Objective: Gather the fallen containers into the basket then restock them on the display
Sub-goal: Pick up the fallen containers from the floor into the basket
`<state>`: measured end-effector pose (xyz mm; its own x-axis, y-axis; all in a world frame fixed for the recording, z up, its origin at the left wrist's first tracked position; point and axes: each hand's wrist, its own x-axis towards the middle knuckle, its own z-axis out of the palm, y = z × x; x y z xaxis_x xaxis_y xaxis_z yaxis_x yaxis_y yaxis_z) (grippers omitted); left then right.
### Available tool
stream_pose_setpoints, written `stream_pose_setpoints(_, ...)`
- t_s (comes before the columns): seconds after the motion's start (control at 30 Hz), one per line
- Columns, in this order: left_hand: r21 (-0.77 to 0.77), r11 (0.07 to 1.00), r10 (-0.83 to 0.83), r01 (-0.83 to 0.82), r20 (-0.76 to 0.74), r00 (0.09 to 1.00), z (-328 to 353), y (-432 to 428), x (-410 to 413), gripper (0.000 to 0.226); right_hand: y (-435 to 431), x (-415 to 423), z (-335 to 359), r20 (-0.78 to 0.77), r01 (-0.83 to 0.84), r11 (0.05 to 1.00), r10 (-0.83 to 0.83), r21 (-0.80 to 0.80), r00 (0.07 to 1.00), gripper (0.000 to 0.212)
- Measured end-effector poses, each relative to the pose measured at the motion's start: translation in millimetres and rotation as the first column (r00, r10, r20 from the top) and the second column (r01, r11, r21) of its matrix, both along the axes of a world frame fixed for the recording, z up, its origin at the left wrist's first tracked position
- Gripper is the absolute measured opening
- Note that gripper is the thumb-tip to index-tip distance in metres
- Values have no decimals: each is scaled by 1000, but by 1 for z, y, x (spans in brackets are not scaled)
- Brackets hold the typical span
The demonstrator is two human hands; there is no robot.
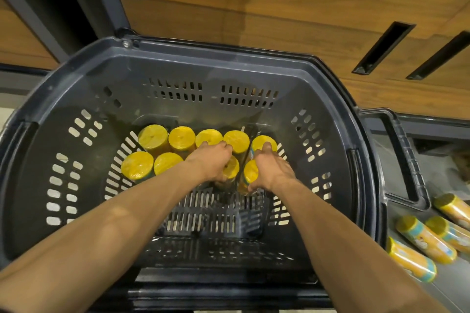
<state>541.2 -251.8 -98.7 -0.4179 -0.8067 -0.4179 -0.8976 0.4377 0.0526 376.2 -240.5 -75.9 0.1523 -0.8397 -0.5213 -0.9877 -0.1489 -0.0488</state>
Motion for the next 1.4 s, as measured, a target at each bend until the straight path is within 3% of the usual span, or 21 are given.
stream_pose_setpoints(0.33,25,1000,-1,1,38,999,17,5,-2,67,-3,-5,6,-52,-87,996,87,16,995,84)
stream_pose_setpoints(0.57,23,1000,9,-11,95,995,42,9,-8,57,-16,-10,22,-47,-146,986,150,83,988,57)
stream_pose_setpoints(0.77,-85,992,107,-88,254,961,85,9,3,46,-35,-22,80,-85,-309,947,302,-91,950,49)
stream_pose_setpoints(1.07,-197,935,332,-296,187,924,166,12,-22,55,-58,-60,164,-93,-480,823,476,-303,875,55)
stream_pose_setpoints(1.4,-240,892,425,-384,154,892,248,42,-108,56,-53,-150,227,-134,-452,816,435,-361,891,51)
